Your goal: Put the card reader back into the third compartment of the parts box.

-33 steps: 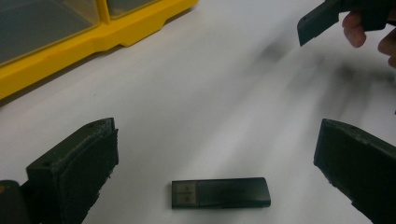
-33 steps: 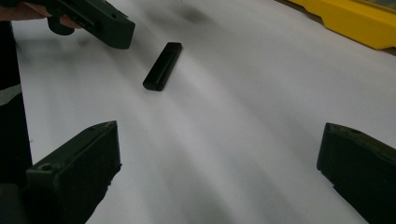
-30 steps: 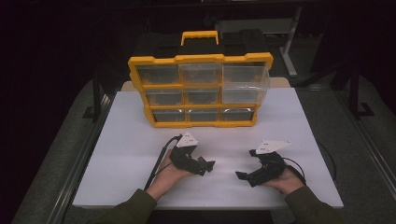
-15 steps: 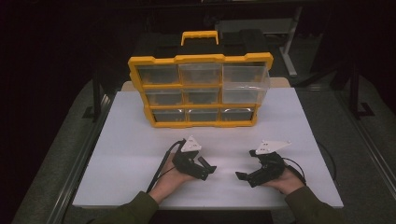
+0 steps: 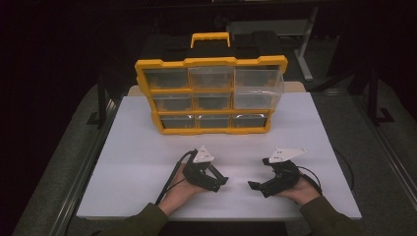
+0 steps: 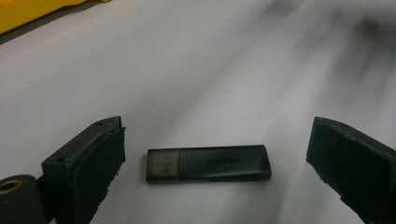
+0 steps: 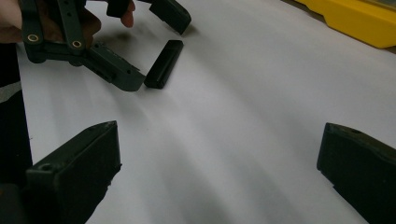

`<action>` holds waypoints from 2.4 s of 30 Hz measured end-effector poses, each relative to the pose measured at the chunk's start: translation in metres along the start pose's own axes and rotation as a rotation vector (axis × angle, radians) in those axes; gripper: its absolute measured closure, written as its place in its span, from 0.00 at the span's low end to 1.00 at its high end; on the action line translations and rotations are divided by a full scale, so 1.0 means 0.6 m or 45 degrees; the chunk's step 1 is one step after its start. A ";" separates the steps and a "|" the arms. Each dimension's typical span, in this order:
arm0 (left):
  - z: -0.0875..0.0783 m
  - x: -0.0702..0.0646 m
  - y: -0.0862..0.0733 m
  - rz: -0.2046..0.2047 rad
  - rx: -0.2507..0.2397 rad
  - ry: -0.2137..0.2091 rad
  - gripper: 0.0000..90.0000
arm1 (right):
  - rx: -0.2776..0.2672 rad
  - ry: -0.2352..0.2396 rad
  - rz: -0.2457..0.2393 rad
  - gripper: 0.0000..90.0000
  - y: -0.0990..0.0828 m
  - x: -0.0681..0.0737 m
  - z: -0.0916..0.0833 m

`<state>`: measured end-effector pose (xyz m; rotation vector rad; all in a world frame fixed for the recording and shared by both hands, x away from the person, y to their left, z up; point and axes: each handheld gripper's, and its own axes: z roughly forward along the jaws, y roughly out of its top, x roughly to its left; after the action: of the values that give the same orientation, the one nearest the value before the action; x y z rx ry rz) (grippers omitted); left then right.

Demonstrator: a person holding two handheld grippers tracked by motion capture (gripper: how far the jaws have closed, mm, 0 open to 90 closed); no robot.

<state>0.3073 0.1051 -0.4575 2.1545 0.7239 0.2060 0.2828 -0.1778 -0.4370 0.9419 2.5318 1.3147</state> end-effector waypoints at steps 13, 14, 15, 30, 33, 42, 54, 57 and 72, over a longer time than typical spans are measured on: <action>0.001 -0.005 -0.002 0.048 0.031 0.030 0.16 | -0.002 0.000 0.000 0.00 0.000 0.000 0.000; 0.001 -0.006 -0.002 0.050 0.032 0.032 0.16 | -0.002 0.000 0.000 0.00 0.000 0.000 0.000; 0.001 -0.006 -0.002 0.053 0.035 0.036 0.16 | -0.001 0.001 0.001 0.00 0.000 0.000 0.000; 0.000 -0.006 -0.004 0.078 0.046 0.068 0.29 | -0.001 0.002 0.000 0.00 0.000 0.000 0.000; 0.000 -0.006 -0.005 0.087 0.046 0.075 0.30 | -0.001 0.003 -0.001 0.00 0.000 0.001 0.001; -0.001 -0.005 -0.005 0.087 0.048 0.077 0.33 | 0.000 0.004 0.000 0.00 0.000 0.001 0.001; -0.003 0.002 -0.003 0.093 0.056 0.040 0.33 | -0.003 0.004 -0.001 0.00 0.000 0.001 0.001; -0.005 0.006 -0.002 0.092 0.060 0.015 0.33 | -0.005 0.005 0.000 0.00 0.000 0.000 0.000; -0.026 0.031 0.006 0.113 0.060 -0.081 0.33 | -0.007 0.008 -0.001 0.00 0.000 0.000 0.000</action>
<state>0.3181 0.1239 -0.4465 2.2302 0.6030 0.1681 0.2824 -0.1779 -0.4368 0.9373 2.5312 1.3263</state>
